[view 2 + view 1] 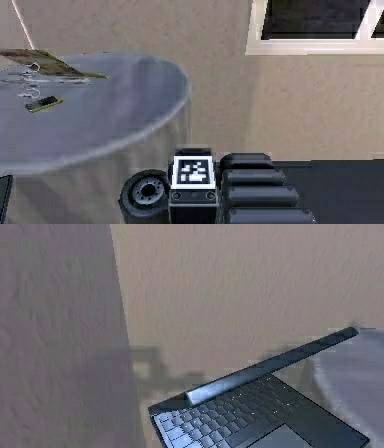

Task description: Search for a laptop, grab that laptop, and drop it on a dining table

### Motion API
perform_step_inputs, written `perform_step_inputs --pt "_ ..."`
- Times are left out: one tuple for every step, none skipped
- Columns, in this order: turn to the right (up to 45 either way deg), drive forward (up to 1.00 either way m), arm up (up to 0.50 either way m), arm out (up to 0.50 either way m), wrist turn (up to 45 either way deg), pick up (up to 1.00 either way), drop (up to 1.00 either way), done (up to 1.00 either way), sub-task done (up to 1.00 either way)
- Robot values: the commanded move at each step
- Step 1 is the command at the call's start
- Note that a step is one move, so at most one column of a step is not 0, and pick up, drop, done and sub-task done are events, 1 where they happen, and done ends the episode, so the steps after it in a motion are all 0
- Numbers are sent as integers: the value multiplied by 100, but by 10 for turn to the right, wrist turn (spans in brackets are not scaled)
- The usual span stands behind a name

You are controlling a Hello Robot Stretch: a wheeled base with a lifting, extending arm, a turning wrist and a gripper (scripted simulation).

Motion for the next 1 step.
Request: perform_step_inputs --pt "450 0 0 0 0 0 0 0 0"
